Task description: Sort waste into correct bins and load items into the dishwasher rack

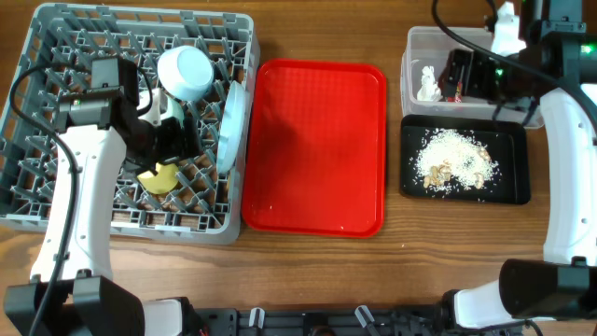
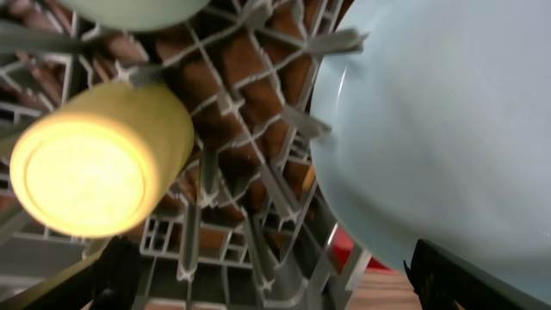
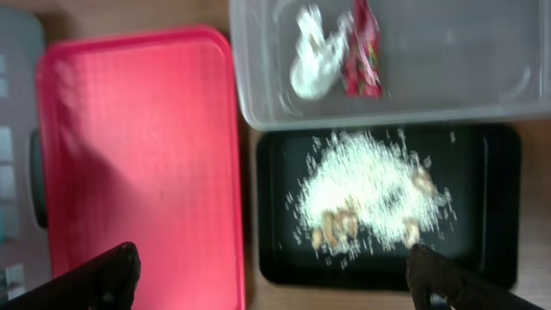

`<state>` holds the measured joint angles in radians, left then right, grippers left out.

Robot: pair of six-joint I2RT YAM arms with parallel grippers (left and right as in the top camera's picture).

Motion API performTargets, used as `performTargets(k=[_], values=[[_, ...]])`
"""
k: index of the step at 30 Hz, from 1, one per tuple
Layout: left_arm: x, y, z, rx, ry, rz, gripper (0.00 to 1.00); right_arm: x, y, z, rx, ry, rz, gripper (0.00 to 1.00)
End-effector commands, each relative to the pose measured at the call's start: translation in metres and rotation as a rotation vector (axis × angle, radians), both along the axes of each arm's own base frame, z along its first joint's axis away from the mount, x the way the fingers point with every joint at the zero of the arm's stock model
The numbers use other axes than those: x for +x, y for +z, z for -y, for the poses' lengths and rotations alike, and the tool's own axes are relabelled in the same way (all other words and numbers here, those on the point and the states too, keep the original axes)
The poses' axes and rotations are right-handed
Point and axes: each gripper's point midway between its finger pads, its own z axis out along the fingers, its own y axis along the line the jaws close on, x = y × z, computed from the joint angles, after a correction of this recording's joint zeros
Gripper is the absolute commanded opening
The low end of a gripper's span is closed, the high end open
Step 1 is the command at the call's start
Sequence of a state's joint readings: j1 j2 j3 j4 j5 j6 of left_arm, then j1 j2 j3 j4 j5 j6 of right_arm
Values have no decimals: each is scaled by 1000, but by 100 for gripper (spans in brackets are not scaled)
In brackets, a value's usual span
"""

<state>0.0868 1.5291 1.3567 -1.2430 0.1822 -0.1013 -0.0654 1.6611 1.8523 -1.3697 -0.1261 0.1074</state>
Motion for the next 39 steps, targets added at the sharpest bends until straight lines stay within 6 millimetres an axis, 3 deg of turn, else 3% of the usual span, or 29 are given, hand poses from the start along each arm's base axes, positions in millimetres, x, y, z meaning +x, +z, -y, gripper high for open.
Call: performTargets(k=[1, 8, 12, 18, 23, 29, 39], values=[[-10, 17, -2, 25, -12, 63, 100, -16, 1, 6, -19, -15, -36, 100], [-30, 62, 5, 53, -39, 373, 100, -35, 5, 1, -7, -7, 71, 100], [-51, 75, 16, 74, -111, 534, 100, -51, 9, -2, -8, -3, 200, 100], [-82, 96, 20, 82, -117, 710, 100, -94, 23, -2, -52, 10, 421, 100], [-89, 103, 20, 84, -116, 746, 100, -124, 30, -3, -60, 5, 452, 100], [-91, 100, 20, 83, -117, 729, 100, -127, 32, -4, -61, 5, 461, 100], [-97, 92, 20, 80, -118, 690, 100, -116, 18, -3, -56, 6, 397, 100]])
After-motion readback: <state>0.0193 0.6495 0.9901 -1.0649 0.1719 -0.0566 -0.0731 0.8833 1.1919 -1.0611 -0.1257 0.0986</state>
